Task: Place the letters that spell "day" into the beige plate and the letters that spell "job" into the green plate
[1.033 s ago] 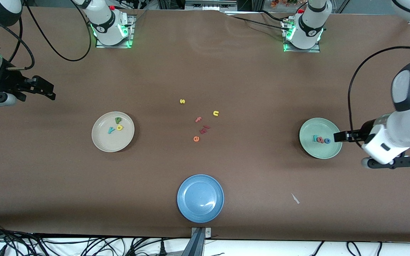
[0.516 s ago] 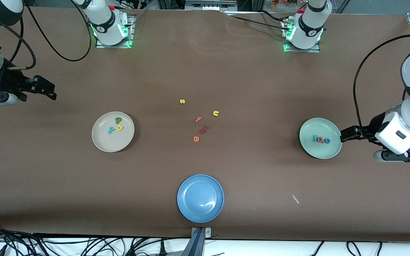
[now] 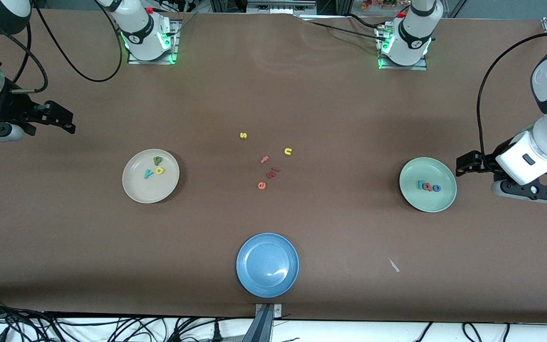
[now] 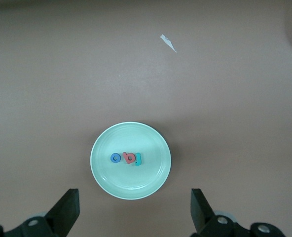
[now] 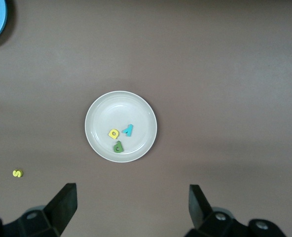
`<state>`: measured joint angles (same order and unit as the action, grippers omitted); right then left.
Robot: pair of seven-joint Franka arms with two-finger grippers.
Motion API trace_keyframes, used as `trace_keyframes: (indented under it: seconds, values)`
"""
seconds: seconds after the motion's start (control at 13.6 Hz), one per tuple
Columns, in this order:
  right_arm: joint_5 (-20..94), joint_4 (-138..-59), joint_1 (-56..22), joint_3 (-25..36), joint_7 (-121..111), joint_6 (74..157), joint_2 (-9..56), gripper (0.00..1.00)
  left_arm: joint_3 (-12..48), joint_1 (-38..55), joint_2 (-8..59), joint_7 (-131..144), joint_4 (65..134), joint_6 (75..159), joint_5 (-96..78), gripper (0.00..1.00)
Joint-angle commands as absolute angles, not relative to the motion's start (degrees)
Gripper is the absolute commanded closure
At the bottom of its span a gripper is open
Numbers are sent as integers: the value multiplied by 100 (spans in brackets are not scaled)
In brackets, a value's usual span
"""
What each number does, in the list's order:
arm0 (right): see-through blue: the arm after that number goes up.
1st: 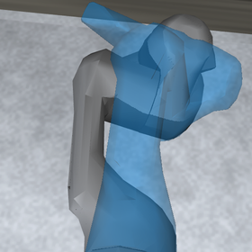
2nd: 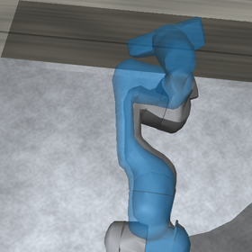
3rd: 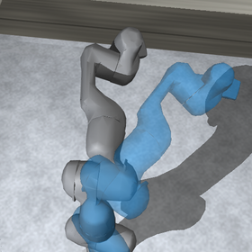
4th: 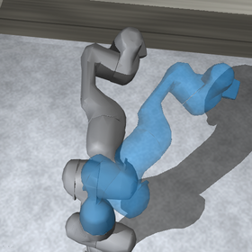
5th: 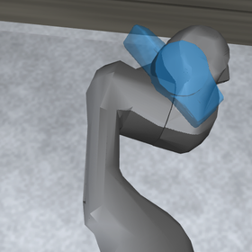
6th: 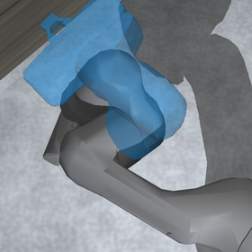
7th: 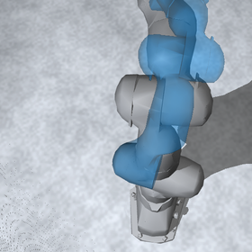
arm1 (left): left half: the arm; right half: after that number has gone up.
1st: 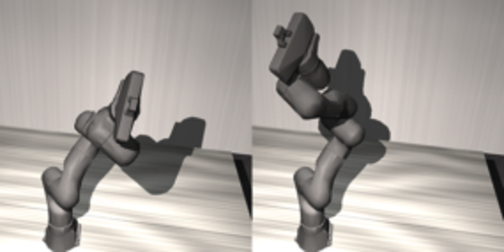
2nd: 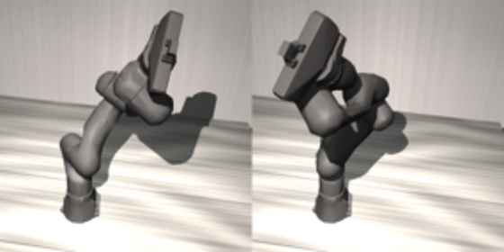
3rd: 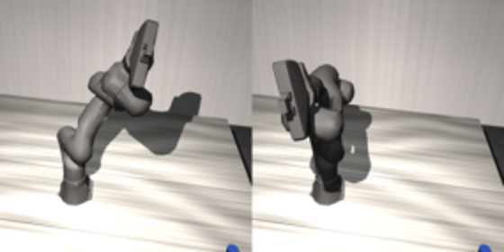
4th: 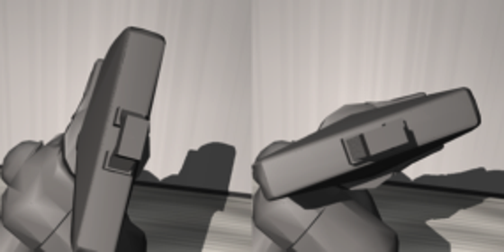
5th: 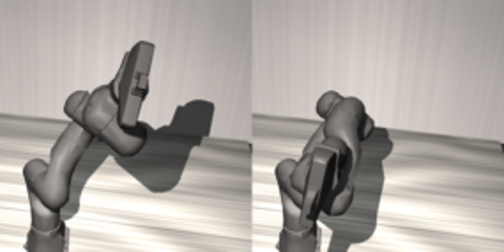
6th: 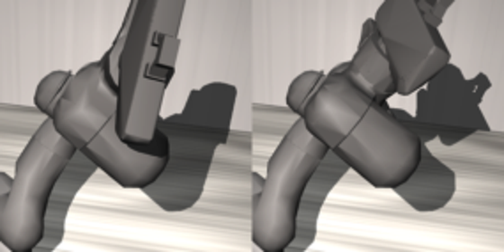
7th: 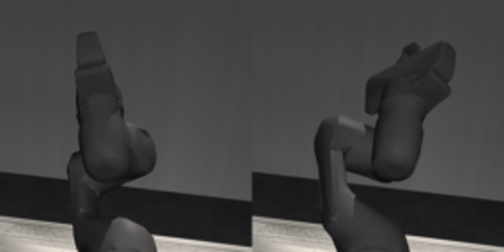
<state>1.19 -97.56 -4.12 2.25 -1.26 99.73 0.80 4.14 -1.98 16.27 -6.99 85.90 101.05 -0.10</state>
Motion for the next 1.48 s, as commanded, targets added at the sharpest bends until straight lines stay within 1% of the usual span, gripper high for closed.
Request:
trace_keyframes:
  seconds: [0.0,0.66,0.81,1.4]
  values:
    - [158,-9677,-413,246,-211,9932,97,0,396,-228,1476,-923,8745,10125,-79,1]
    - [158,-9677,-404,255,-211,9914,97,0,369,-290,1520,-1511,8587,10134,17,0]
    - [158,-9677,-404,246,-211,9914,97,0,369,-299,1564,-1459,8447,10134,-70,0]
    - [158,-9677,-413,246,-211,9914,97,0,387,-272,1573,-1450,8314,10125,-26,0]
